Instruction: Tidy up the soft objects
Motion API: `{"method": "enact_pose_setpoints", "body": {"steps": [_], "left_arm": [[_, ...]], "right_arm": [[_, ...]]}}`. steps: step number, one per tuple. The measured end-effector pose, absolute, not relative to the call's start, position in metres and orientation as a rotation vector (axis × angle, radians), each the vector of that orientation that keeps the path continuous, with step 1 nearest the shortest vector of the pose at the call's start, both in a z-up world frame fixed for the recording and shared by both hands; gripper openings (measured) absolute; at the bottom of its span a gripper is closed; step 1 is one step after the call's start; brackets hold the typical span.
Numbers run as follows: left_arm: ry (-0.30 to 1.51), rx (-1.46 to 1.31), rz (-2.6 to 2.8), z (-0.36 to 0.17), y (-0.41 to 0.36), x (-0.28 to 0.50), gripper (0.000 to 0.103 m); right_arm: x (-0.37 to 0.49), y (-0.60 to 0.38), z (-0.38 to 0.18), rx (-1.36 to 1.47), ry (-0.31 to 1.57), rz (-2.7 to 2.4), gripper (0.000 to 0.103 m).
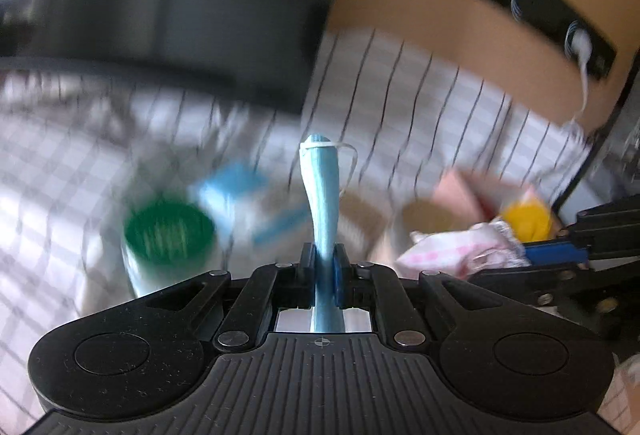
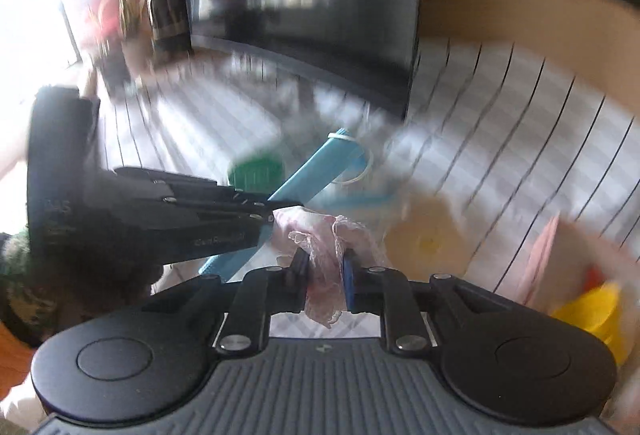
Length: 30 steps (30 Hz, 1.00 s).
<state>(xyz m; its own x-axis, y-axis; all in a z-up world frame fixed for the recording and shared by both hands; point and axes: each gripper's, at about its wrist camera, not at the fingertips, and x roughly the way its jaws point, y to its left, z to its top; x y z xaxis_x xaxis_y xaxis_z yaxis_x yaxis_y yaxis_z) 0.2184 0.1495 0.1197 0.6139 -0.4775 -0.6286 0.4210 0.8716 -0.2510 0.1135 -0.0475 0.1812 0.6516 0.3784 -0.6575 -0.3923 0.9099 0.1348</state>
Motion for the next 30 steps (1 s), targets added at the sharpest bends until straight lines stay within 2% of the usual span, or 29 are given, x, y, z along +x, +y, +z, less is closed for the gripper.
{"method": "enact_pose_setpoints", "body": {"steps": [7,14,20,24,30], "left_arm": [[0.608,-0.043,-0.562,0.194,0.121,0.228,0.01],[0.557,-0.009,-0.703,0.23,0.048,0.223,0.01],[0.603,-0.032,-0.869,0.22,-0.034,0.219,0.01],[0.664,-0.031,-0.926,0.195,-0.086,0.223,0.011],[0.684,-0.09,-0.889,0.163,-0.111,0.248,0.011]], "right_arm": [[0.098,-0.095,0.246,-0.009,0.551,0.346,0.017],[0.073,-0.172,0.265,0.012,0.417,0.141,0.017],[0.045,-0.24,0.253,0.119,0.4,-0.034,0.017],[0.037,-0.272,0.223,0.159,0.443,-0.119,0.017],[0.05,-0.299,0.169,0.252,0.539,-0.162,0.017]]}}
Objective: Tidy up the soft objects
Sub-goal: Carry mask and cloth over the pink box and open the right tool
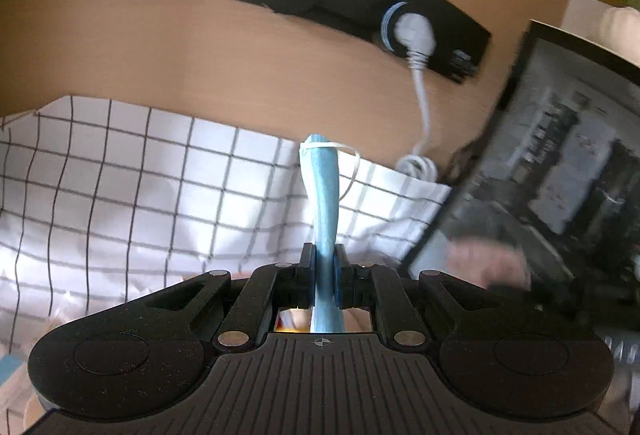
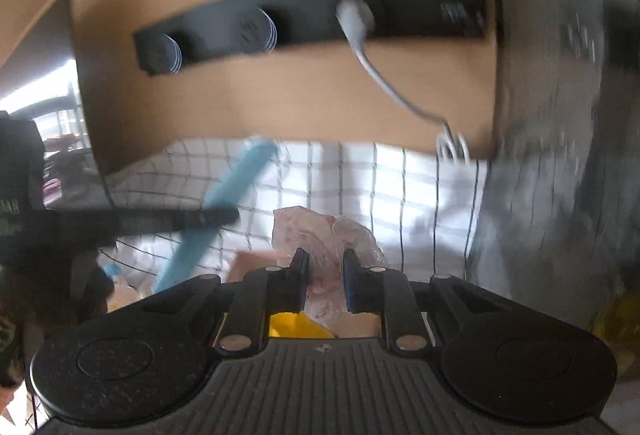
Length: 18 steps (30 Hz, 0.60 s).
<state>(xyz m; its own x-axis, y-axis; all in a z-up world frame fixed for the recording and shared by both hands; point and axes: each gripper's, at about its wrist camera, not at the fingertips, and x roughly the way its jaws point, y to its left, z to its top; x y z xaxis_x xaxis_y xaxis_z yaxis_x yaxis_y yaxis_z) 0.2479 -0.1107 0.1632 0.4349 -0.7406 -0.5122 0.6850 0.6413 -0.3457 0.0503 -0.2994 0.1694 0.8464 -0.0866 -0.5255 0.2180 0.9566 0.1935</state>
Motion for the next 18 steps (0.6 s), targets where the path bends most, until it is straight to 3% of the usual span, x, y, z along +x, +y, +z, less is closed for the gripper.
{"method": "enact_pose_setpoints", "body": {"steps": [7,15,18], "left_arm": [[0.583,-0.18,-0.84,0.136,-0.118,0.26,0.011],[0.785,-0.155,-0.798,0.075,-0.12,0.256,0.011],[0.896,-0.161,-0.749,0.071,-0.122,0.265,0.017]], "right_arm": [[0.081,-0.293,0.119,0.238,0.613,-0.189,0.017],[0.108,-0.281,0.067,0.211,0.761,-0.149,0.018],[0.115,-0.28,0.054,0.19,0.818,-0.16,0.019]]}}
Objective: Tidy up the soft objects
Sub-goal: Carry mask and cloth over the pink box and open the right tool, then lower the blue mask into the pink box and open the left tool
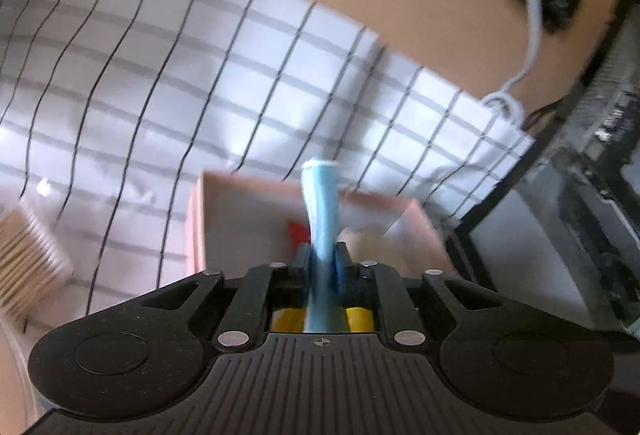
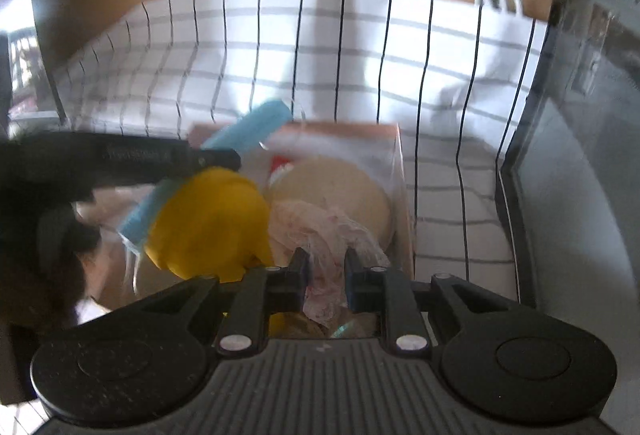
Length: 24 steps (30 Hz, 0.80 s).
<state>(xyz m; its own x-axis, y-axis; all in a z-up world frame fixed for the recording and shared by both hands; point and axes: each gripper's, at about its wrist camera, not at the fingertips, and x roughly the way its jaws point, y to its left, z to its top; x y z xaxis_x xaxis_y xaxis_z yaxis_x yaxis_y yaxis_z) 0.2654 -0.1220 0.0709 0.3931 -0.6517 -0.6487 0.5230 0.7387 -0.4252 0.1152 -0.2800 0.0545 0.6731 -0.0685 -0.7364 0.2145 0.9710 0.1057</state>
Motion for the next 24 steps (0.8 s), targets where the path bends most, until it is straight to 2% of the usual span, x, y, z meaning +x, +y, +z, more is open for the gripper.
{"method": "enact_pose_setpoints", "body": {"steps": [2,4,6,12,17,20,21,24], "left_arm": [[0.935,-0.118,-0.734,0.073,-0.124,0.271,0.02],[0.916,-0.095,-0.741,0.082,-0.122,0.273,0.02],[0.889,-0.105,-0.763,0.095,-0.118,0.274,0.02],[0.896,-0.156,-0.799,0.116,-0.108,0.278,0.02],[1.024,-0.254,-0.752,0.082,-0.118,0.282,0.022],[1.079,-0.438,-0.697,0.064,-0.107,0.285,0.031],[1.104,-0.476,-0.689,0.06,-0.103,0.287,0.032],[1.136,-0.443,-0.704,0.061,-0.099,0.294,0.032]], "right_arm": [[0.116,-0.281,0.055,0.196,0.838,-0.154,0.024],[0.112,-0.282,0.06,0.206,0.83,-0.136,0.038],[0.107,-0.283,0.069,0.218,0.799,-0.121,0.061],[0.091,-0.282,0.088,0.226,0.723,-0.104,0.065],[0.089,-0.282,0.089,0.243,0.734,-0.105,0.065],[0.085,-0.285,0.091,0.262,0.714,-0.095,0.065],[0.083,-0.286,0.093,0.267,0.702,-0.092,0.065],[0.081,-0.285,0.098,0.285,0.679,-0.063,0.066]]}}
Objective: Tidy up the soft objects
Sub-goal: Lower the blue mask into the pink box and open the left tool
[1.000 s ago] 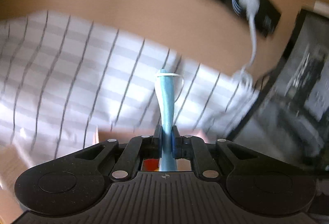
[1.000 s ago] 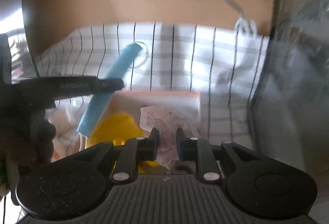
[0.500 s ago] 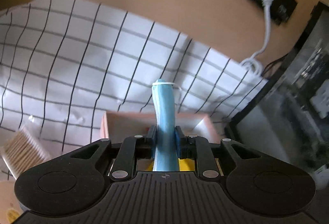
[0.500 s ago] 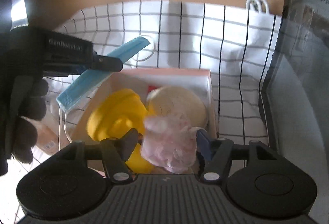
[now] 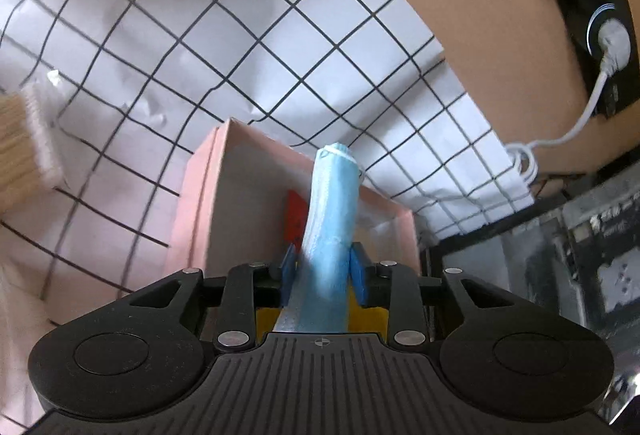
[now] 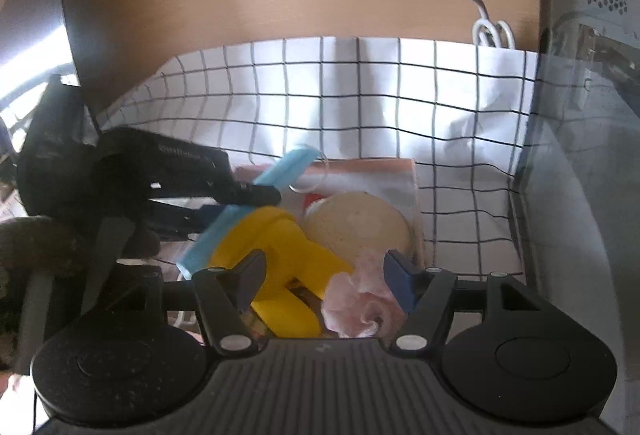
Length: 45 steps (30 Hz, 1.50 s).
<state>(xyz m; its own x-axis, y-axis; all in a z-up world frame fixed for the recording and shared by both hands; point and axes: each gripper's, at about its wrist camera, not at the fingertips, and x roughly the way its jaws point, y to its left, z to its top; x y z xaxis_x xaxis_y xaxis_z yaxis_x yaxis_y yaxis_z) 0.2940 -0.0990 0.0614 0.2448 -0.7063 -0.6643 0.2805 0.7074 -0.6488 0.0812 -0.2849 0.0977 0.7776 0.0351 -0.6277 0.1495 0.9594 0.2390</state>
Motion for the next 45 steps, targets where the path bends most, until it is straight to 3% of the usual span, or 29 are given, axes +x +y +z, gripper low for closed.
{"method": "enact_pose_setpoints", "body": {"steps": [7,13,18,22,27,34,35,37,38,39,45], "left_arm": [[0.965,-0.358,-0.711,0.095,-0.081,0.287,0.033],[1.077,-0.325,-0.82,0.082,-0.099,0.279,0.033],[1.015,-0.451,-0.721,0.089,-0.089,0.283,0.033],[1.139,-0.461,-0.702,0.082,-0.087,0.297,0.033],[1.028,-0.434,-0.673,0.097,-0.071,0.284,0.033],[1.002,0.005,-0.601,0.107,-0.081,0.251,0.031],[0.998,0.044,-0.603,0.107,-0.083,0.247,0.028],[0.994,0.103,-0.611,0.105,-0.087,0.239,0.023],[0.995,0.114,-0.62,0.104,-0.087,0.237,0.022],[0.999,0.113,-0.634,0.103,-0.087,0.235,0.021],[1.009,0.087,-0.714,0.097,-0.094,0.228,0.013]], "right_arm": [[0.086,-0.276,0.096,0.269,0.681,-0.046,0.066],[0.086,-0.275,0.093,0.267,0.69,-0.05,0.066],[0.08,-0.279,0.095,0.276,0.668,-0.057,0.066],[0.081,-0.28,0.094,0.29,0.666,-0.063,0.067],[0.079,-0.279,0.091,0.286,0.676,-0.071,0.067],[0.076,-0.284,0.082,0.304,0.697,-0.09,0.067],[0.074,-0.283,0.081,0.297,0.694,-0.091,0.066],[0.072,-0.282,0.078,0.277,0.687,-0.098,0.046],[0.072,-0.282,0.076,0.275,0.693,-0.098,0.027],[0.073,-0.284,0.073,0.281,0.705,-0.097,0.022],[0.083,-0.293,0.064,0.317,0.731,-0.124,0.022]]}}
